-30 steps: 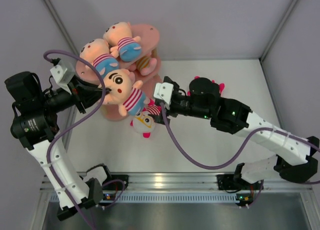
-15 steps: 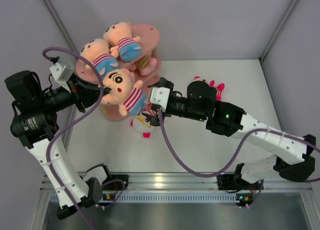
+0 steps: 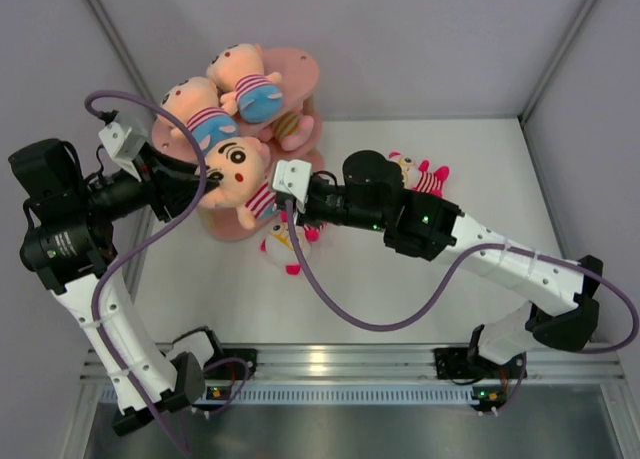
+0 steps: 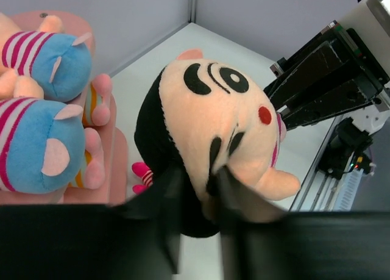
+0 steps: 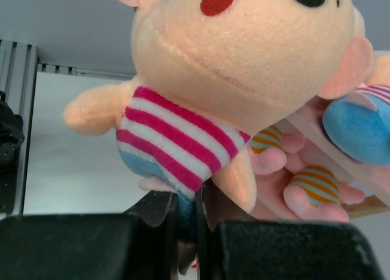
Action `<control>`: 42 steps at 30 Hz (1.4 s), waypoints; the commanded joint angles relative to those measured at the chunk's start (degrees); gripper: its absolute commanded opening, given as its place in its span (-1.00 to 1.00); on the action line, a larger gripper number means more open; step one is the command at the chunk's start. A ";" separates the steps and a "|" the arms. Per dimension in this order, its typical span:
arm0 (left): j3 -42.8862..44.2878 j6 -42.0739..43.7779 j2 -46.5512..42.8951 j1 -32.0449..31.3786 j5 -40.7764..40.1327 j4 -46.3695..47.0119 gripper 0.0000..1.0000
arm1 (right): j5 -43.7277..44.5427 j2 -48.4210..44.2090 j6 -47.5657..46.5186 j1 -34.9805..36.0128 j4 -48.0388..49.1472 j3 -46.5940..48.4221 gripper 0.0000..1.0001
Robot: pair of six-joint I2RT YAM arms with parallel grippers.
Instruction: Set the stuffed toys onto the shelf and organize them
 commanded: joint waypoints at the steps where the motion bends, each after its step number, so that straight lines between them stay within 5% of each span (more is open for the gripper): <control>1: 1.46 0.75 -0.14 -0.03 -1.69 -0.68 -0.15 | 1.85 -1.52 2.29 0.76 4.14 4.77 -1.00; 2: 1.72 1.01 -0.06 -0.03 -4.05 -0.59 0.30 | 2.21 -1.79 2.20 0.33 3.17 5.30 -1.00; 5: 4.00 0.84 0.47 -0.12 -8.28 -0.59 0.97 | 0.47 -1.35 3.60 -3.96 -2.51 10.21 -1.00; 12: 6.47 1.80 -0.05 -0.12 -17.69 -0.50 0.97 | -3.50 7.25 7.74 -20.92 -16.58 30.92 -1.00; 21: 4.80 2.86 0.21 -0.12 -17.70 -0.50 0.97 | -7.09 23.07 5.27 -29.90 -19.16 46.41 -1.00; 33: 1.28 3.91 0.30 -0.12 -15.50 -0.59 0.97 | -23.96 33.36 21.79 -38.52 -2.11 49.68 -1.00; 42: 1.63 4.18 0.74 -0.04 -14.97 -0.59 0.97 | -21.71 37.93 25.32 -35.89 0.97 50.30 -1.00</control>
